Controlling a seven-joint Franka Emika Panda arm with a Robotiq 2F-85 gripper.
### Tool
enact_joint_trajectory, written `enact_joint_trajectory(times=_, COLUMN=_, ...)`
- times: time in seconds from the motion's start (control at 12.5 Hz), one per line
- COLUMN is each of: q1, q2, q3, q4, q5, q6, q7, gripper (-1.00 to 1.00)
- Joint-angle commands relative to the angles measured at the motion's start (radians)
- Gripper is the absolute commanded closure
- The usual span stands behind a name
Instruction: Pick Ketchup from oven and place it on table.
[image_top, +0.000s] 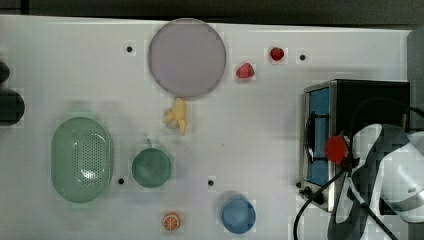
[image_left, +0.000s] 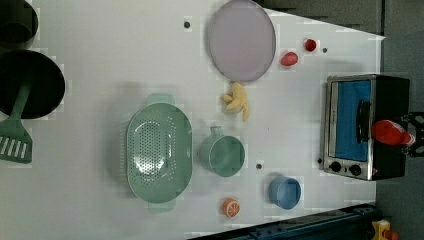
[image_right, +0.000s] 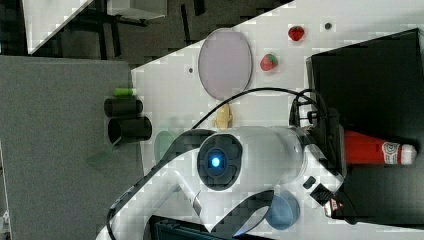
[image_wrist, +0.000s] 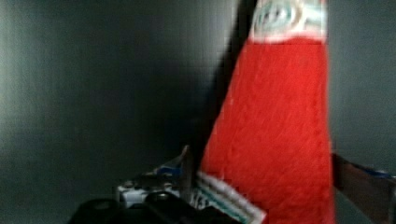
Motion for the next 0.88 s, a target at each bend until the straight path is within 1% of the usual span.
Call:
enact_joint_trajectory(times=0.08, q1=0.01, q2=-0.026, q3=0.006, q4=0.031, q5=0.045, q6=0.013, q7=0.052, gripper=-1.0)
enact_joint_trajectory(times=0.16, q1=0.009, q2=-0.017, q3=0.006, q4=0.029, q5=0.045, q6=0.013, q7=0.052, gripper=-0.93)
enact_joint_trajectory(times=0.32, q1=0.013, q2=-0.013, q3=0.007, q4=0.03, q5=0.046, q6=0.013, q7=0.052, gripper=-0.43)
enact_joint_trajectory(times=0.4, q1=0.011, q2=-0.012, q3=0.005, q4=0.031, q5=0.046, q6=0.013, q7=0.052, gripper=-0.29)
enact_joint_trajectory(times=0.64, q1=0.018, q2=-0.028, q3=0.007, q4=0.062, q5=0.039, q6=0.002, q7=0.051, gripper=-0.29)
enact_joint_trajectory(times=0.8, q1=0.043, q2=-0.057, q3=0.008, q4=0.119, q5=-0.003, q6=-0.052, q7=0.049, gripper=-0.29)
enact_joint_trajectory(times=0.88, q1=0.059, q2=-0.077, q3=0.008, q4=0.156, q5=-0.034, q6=-0.106, q7=0.046, gripper=-0.29)
